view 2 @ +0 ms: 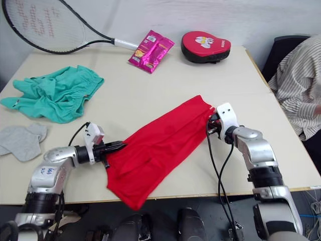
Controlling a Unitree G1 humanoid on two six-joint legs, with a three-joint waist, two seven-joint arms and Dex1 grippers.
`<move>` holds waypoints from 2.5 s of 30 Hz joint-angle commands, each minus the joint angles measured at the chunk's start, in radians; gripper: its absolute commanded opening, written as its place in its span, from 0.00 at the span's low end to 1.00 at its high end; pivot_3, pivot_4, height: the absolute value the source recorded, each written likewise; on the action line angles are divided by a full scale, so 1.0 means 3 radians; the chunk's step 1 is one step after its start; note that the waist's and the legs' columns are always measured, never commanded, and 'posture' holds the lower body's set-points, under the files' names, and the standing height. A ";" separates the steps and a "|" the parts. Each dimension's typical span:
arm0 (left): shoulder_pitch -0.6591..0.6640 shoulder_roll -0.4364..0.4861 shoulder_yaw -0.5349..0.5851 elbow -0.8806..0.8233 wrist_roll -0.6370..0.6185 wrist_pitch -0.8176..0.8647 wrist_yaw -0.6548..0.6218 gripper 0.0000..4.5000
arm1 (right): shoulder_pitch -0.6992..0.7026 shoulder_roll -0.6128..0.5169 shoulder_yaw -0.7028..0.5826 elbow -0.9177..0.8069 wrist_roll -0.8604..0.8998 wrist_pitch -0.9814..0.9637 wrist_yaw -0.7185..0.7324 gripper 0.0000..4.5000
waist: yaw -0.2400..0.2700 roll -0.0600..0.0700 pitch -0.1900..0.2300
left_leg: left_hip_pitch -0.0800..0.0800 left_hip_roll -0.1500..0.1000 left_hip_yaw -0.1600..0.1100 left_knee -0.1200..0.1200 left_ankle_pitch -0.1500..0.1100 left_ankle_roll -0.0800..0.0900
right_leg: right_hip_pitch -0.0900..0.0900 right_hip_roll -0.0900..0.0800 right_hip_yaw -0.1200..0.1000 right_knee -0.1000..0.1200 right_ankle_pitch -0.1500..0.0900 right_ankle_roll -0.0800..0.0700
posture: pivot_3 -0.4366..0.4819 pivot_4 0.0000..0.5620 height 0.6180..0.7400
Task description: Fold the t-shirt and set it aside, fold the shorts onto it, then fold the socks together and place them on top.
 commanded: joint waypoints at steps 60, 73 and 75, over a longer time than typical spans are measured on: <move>-0.2882 -0.1168 -0.0845 0.3839 0.0855 -0.1002 0.0285 0.25 | 0.2042 -0.0093 -0.0207 -0.3619 0.1855 0.2572 0.0142 0.16 | 0.0188 0.0014 0.0010 | -0.0016 -0.0014 -0.0009 -0.0026 0.0006 0.0020 | 0.0004 -0.0005 -0.0023 -0.0059 0.0025 0.0011 | 0.48 0.27 1.00; -0.2240 -0.0977 -0.0370 0.2728 0.0560 -0.0732 0.0605 0.00 | 0.1561 -0.0445 -0.0314 -0.3148 0.1975 0.2470 0.0486 0.00 | 0.0149 0.0014 0.0010 | -0.0015 -0.0013 -0.0009 -0.0026 0.0009 0.0019 | 0.0004 -0.0004 -0.0022 -0.0054 0.0025 0.0012 | 0.48 0.27 1.00; -0.2040 -0.0927 -0.0295 0.2336 0.0498 -0.0554 0.0698 0.00 | 0.1453 -0.0527 -0.0320 -0.3023 0.2021 0.2455 0.0625 0.00 | 0.0131 0.0014 0.0010 | -0.0015 -0.0012 -0.0008 -0.0028 0.0010 0.0018 | 0.0003 -0.0003 -0.0021 -0.0054 0.0025 0.0012 | 0.48 0.27 1.00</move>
